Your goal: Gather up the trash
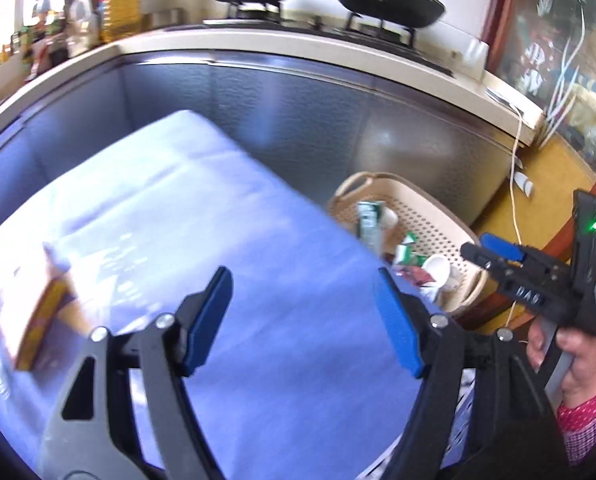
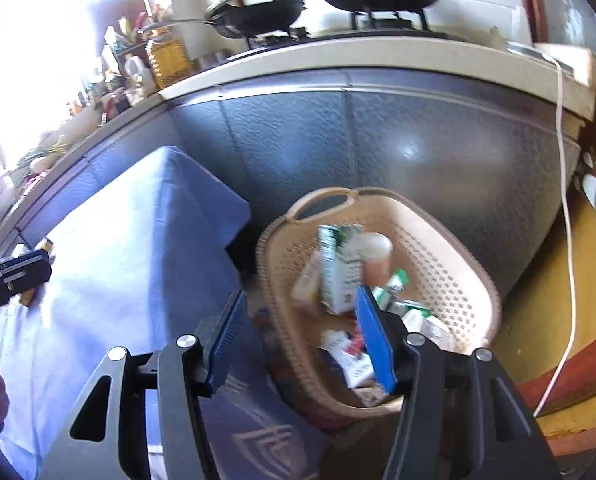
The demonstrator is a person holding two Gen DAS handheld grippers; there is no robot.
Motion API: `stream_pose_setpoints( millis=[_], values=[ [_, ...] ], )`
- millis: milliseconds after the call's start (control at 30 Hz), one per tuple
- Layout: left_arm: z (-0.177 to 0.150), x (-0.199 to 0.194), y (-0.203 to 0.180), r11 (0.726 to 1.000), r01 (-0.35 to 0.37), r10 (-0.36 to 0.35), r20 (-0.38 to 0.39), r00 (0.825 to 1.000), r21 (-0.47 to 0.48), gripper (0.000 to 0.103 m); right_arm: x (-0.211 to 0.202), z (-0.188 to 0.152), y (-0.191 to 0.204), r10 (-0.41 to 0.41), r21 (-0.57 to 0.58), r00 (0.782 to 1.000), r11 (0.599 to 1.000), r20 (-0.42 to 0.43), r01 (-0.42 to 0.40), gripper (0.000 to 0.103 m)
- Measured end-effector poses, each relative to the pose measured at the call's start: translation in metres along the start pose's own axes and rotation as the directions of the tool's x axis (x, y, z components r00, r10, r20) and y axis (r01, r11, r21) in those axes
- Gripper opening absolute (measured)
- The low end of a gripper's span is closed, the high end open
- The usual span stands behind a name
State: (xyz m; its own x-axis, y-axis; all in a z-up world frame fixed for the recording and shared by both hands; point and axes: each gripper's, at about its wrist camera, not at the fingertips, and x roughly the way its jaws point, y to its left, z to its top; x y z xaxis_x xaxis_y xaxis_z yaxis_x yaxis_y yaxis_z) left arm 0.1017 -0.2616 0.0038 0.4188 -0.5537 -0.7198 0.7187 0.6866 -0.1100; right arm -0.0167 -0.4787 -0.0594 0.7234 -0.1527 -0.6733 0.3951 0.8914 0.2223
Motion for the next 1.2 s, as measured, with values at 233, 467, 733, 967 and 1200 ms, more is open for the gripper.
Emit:
stream_pose_setpoints(
  millis=[233, 467, 733, 967, 1200],
  values=[
    [-0.046, -0.078, 0.085, 0.983, -0.123, 0.136, 0.091, 0.987, -0.140, 0.070, -0.007, 0.021, 0.073, 0.148, -0.074, 0.989, 0.986, 0.021, -0.146, 0.057],
    [-0.078, -0.133, 0.177, 0.902, -0.274, 0.316, 0.078, 0.946, -0.333, 0.073, 0.013, 0.017, 0.157, 0.274, -0.135, 0.960, 0.951, -0.057, -0.279, 0.057],
    [-0.089, -0.129, 0.236, 0.831, -0.308, 0.348, 0.001, 0.938, -0.463, 0.073, 0.024, -0.010, 0.237, 0.374, -0.178, 0.913, 0.899, -0.161, -0.400, 0.057],
    [-0.088, -0.104, 0.253, 0.796, -0.368, 0.389, -0.061, 0.919, -0.481, 0.073, 0.023, -0.030, 0.261, 0.392, -0.200, 0.895, 0.879, -0.213, -0.433, 0.057],
    [-0.087, -0.080, 0.272, 0.751, -0.404, 0.407, -0.116, 0.906, -0.522, 0.054, 0.021, -0.027, 0.266, 0.388, -0.215, 0.897, 0.877, -0.213, -0.430, 0.057]
  ],
)
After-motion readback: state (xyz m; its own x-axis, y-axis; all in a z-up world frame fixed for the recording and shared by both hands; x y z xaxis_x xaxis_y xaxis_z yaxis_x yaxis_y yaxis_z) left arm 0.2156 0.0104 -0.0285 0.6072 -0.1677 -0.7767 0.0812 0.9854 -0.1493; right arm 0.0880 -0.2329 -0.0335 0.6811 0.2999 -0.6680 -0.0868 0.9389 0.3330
